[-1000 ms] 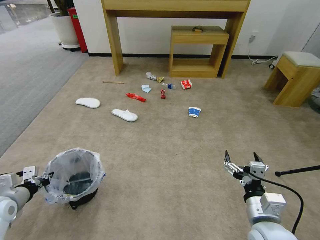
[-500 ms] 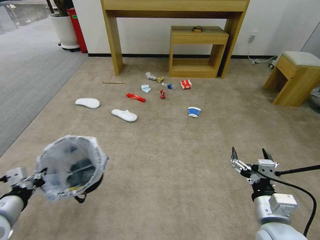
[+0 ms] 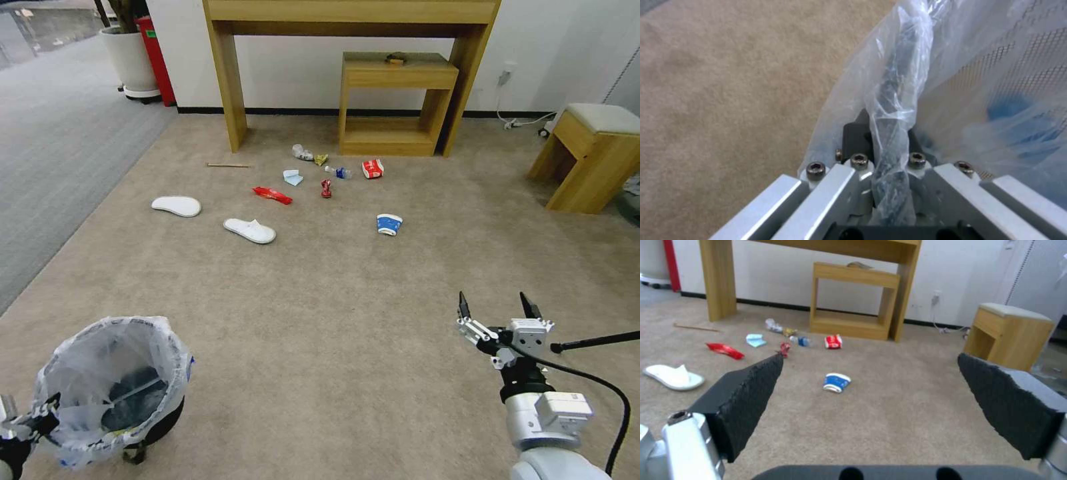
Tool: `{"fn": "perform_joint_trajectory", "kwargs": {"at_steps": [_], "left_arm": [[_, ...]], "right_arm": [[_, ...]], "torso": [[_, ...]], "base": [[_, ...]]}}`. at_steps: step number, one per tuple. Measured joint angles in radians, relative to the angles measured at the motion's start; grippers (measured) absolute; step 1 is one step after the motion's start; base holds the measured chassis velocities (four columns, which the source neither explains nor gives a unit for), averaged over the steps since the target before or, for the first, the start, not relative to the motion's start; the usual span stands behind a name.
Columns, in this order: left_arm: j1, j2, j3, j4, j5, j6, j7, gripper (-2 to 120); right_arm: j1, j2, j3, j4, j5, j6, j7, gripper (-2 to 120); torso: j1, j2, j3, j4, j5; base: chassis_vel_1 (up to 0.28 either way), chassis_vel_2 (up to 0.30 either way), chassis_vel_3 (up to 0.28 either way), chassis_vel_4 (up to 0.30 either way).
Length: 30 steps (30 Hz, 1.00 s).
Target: Pick up the trash bin and place the garbage on the floor into it.
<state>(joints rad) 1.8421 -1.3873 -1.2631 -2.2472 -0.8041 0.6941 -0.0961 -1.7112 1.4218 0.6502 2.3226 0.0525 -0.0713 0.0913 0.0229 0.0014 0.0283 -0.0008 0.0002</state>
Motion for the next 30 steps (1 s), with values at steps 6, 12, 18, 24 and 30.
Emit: {"fn": "perform_joint_trajectory", "kwargs": {"at_steps": [6, 12, 18, 24, 30], "left_arm": [[0.004, -0.003, 0.015, 0.000, 0.001, -0.010, 0.017, 0], [-0.005, 0.004, 0.032, -0.010, 0.008, 0.006, 0.010, 0], [-0.020, 0.011, 0.042, -0.014, 0.008, 0.013, -0.001, 0], [-0.039, 0.015, 0.060, -0.013, 0.019, 0.018, -0.002, 0], [-0.048, 0.012, 0.077, -0.013, 0.031, 0.019, -0.004, 0]], "right_arm": [[0.008, -0.003, -0.023, -0.001, -0.013, -0.006, 0.013, 100], [0.014, -0.006, -0.039, 0.000, -0.026, -0.012, 0.016, 100], [0.018, -0.007, -0.040, -0.002, -0.025, -0.013, 0.020, 100], [0.020, -0.007, -0.040, -0.012, -0.022, -0.016, 0.028, 100], [0.025, -0.007, -0.041, -0.020, -0.012, -0.025, 0.036, 100]], "torso": [[0.000, 0.000, 0.000, -0.0001, 0.0000], [0.000, 0.000, 0.000, -0.0001, -0.0004], [0.000, 0.000, 0.000, -0.0003, -0.0005], [0.000, 0.000, 0.000, -0.0002, -0.0001], [0.000, 0.000, 0.000, 0.0003, 0.0000]], "base": [[-0.005, 0.085, 0.000, -0.085], [0.004, 0.306, -0.012, -0.284], [0.055, 0.390, -0.060, -0.389], [0.132, 0.421, -0.145, -0.437], [0.199, 0.516, -0.203, -0.483]]}}
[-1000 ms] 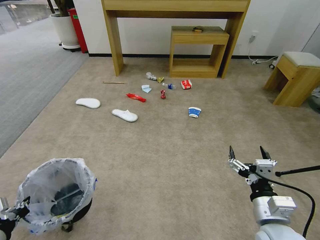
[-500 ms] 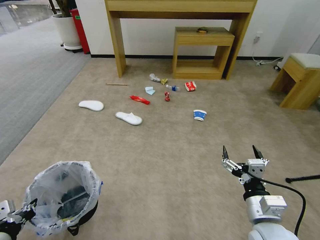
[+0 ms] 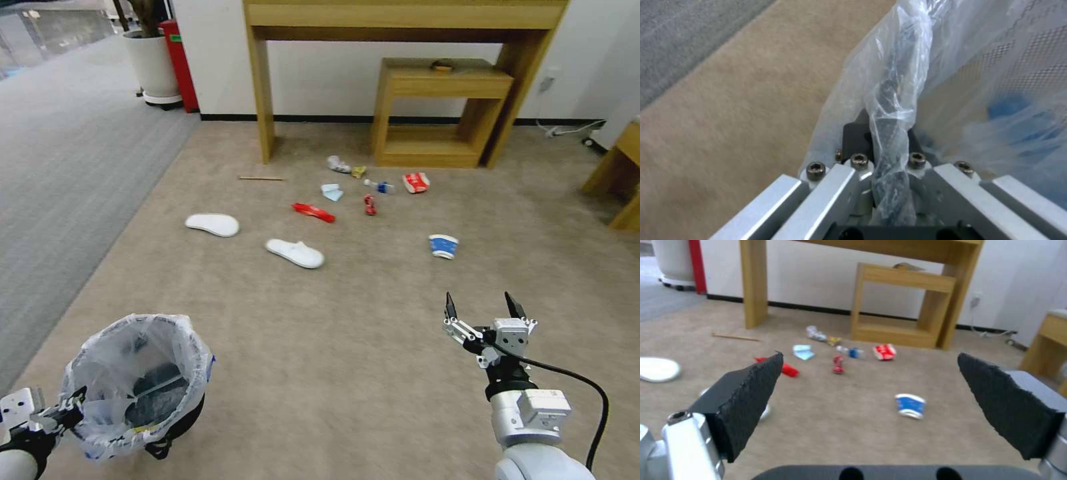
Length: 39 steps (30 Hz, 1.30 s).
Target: Pick up the trash bin and place the garbage on the floor into it.
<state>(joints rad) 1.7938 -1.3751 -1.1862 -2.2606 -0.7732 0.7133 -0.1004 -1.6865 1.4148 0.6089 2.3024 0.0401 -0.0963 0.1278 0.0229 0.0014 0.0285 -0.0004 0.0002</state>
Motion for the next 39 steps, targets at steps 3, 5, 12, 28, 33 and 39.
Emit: {"fn": "perform_joint_trajectory", "kwargs": {"at_steps": [3, 5, 12, 28, 33, 39], "left_arm": [[-0.004, -0.001, 0.010, -0.002, 0.007, 0.000, 0.000, 0], [-0.005, 0.000, 0.012, -0.002, 0.009, 0.000, 0.001, 0], [-0.007, 0.004, 0.013, -0.002, 0.010, -0.002, 0.003, 0], [-0.018, 0.016, 0.025, 0.010, 0.007, -0.008, 0.007, 0], [-0.018, 0.016, 0.025, 0.024, 0.007, -0.008, 0.005, 0], [-0.014, 0.014, 0.022, 0.026, 0.004, -0.008, 0.005, 0]], "right_arm": [[0.003, -0.001, -0.008, -0.003, 0.013, -0.011, 0.006, 100], [0.004, -0.001, -0.010, -0.004, 0.013, -0.012, 0.007, 100], [0.007, -0.001, -0.020, -0.010, 0.012, -0.014, 0.009, 100], [0.002, 0.003, -0.031, -0.014, -0.002, -0.016, 0.017, 100], [0.003, 0.004, -0.032, -0.021, -0.003, -0.016, 0.016, 100], [0.007, 0.004, -0.033, -0.030, -0.003, -0.015, 0.015, 100]], "torso": [[0.000, 0.000, 0.000, -0.0004, 0.0000], [0.000, 0.000, 0.000, -0.0004, -0.0008], [0.000, 0.000, 0.000, -0.0004, -0.0006], [0.000, 0.000, 0.000, -0.0003, -0.0003], [0.000, 0.000, 0.000, -0.0005, -0.0003], [0.000, 0.000, 0.000, -0.0004, -0.0001]], "base": [[0.154, 0.533, -0.147, -0.516], [0.064, 0.476, -0.076, -0.500], [-0.137, 0.352, 0.138, -0.357], [-0.209, 0.179, 0.218, -0.171], [-0.189, 0.210, 0.188, -0.196], [-0.213, 0.214, 0.224, -0.190]]}}
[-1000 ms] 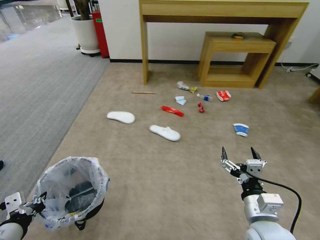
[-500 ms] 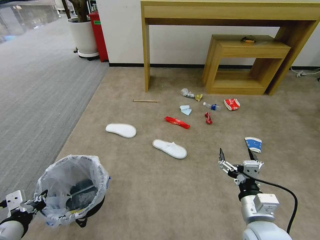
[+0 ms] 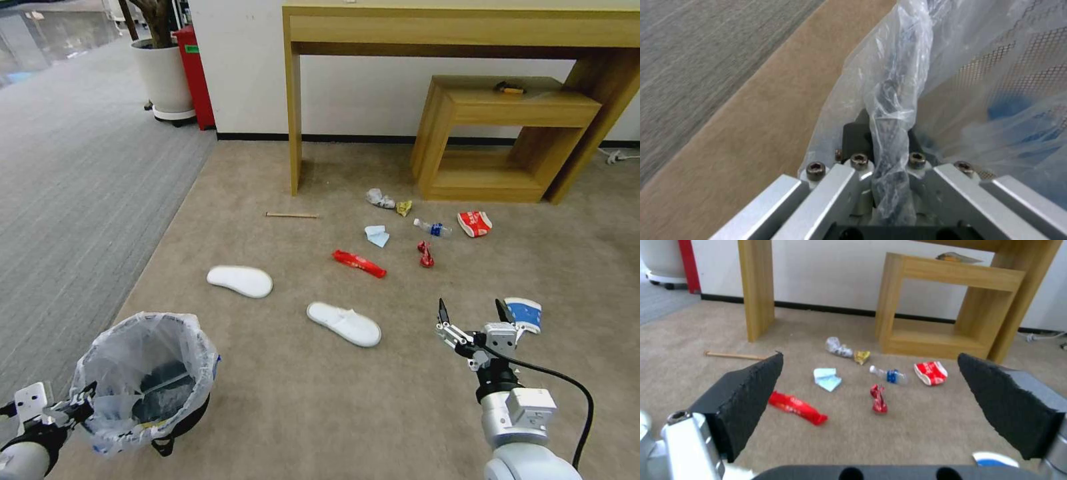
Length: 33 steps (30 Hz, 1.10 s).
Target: Pick up the trash bin and place the garbage on the floor into it.
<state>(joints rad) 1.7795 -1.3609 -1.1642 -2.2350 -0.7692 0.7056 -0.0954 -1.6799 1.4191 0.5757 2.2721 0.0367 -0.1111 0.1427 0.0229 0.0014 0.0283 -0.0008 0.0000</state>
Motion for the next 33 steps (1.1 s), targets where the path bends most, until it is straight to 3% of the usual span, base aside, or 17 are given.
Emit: {"fn": "perform_joint_trajectory", "kwargs": {"at_steps": [8, 12, 17, 24, 33], "left_arm": [[-0.003, -0.005, 0.009, 0.009, 0.001, 0.001, 0.000, 0], [-0.003, -0.002, -0.002, 0.021, -0.005, 0.008, -0.007, 0], [0.010, 0.025, -0.019, 0.026, -0.038, 0.027, -0.009, 0], [0.057, 0.033, -0.080, 0.015, -0.080, 0.030, -0.017, 0], [0.089, 0.035, -0.144, 0.059, -0.114, 0.031, -0.006, 0]], "right_arm": [[0.007, -0.001, -0.013, -0.014, -0.002, -0.001, -0.003, 100], [0.024, -0.018, -0.014, -0.034, 0.006, -0.059, -0.027, 100], [0.081, -0.092, -0.026, -0.150, 0.079, -0.082, -0.065, 100], [0.236, -0.219, -0.139, -0.417, 0.186, -0.143, -0.148, 100], [0.316, -0.316, -0.231, -0.567, 0.242, -0.188, -0.213, 100]], "torso": [[0.000, 0.000, 0.000, 0.0000, -0.0001], [0.000, 0.000, 0.000, -0.0002, -0.0003], [0.000, 0.000, 0.000, 0.0003, 0.0002], [0.000, 0.000, 0.000, 0.0004, 0.0003], [0.000, 0.000, 0.000, -0.0001, -0.0001]], "base": [[-0.203, 0.200, 0.198, -0.200], [-0.184, 0.191, 0.180, -0.184], [-0.099, 0.117, 0.100, -0.093], [0.000, 0.000, 0.000, 0.000], [0.000, 0.000, 0.000, 0.000]]}}
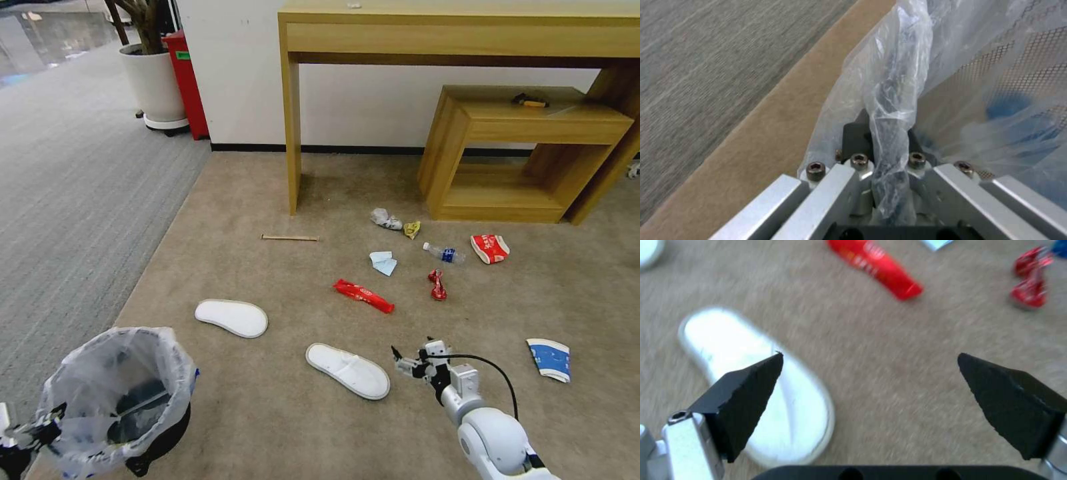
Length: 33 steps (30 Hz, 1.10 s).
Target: Pick up the trash bin and place the garbage on the floor into it.
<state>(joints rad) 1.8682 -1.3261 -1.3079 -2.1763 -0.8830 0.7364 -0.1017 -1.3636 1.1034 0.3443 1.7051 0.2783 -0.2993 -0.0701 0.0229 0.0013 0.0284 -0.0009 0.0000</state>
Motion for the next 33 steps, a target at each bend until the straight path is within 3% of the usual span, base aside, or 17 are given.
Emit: {"fn": "perform_joint_trajectory", "kwargs": {"at_steps": [9, 12, 15, 24, 33], "left_arm": [[0.026, -0.009, -0.033, 0.031, -0.026, 0.000, 0.038, 0], [0.014, -0.012, -0.038, 0.051, -0.024, 0.000, 0.042, 0], [0.000, -0.009, -0.042, 0.072, -0.028, 0.000, 0.043, 0], [-0.024, 0.016, -0.055, 0.116, -0.037, 0.000, 0.043, 0], [-0.048, 0.035, -0.056, 0.154, -0.045, 0.000, 0.046, 0]], "right_arm": [[0.073, -0.010, -0.109, -0.116, -0.015, -0.015, -0.078, 99], [0.129, 0.006, -0.156, -0.179, -0.028, -0.006, -0.093, 87], [0.168, 0.023, -0.182, -0.217, -0.030, -0.004, -0.101, 84], [0.243, 0.101, -0.226, -0.316, -0.035, 0.009, -0.117, 84], [0.259, 0.118, -0.222, -0.362, -0.037, 0.010, -0.117, 83]], "torso": [[0.000, 0.000, 0.000, 0.0001, 0.0002], [0.000, 0.000, 0.000, 0.0000, -0.0002], [0.000, 0.000, 0.000, 0.0000, 0.0000], [0.000, 0.000, 0.000, 0.0002, 0.0002], [0.000, 0.000, 0.000, -0.0001, 0.0000]], "base": [[0.000, 0.000, 0.000, 0.000], [0.000, 0.000, 0.000, 0.000], [0.000, 0.000, 0.000, 0.000], [0.000, 0.000, 0.000, 0.000], [0.000, 0.000, 0.000, 0.000]]}}
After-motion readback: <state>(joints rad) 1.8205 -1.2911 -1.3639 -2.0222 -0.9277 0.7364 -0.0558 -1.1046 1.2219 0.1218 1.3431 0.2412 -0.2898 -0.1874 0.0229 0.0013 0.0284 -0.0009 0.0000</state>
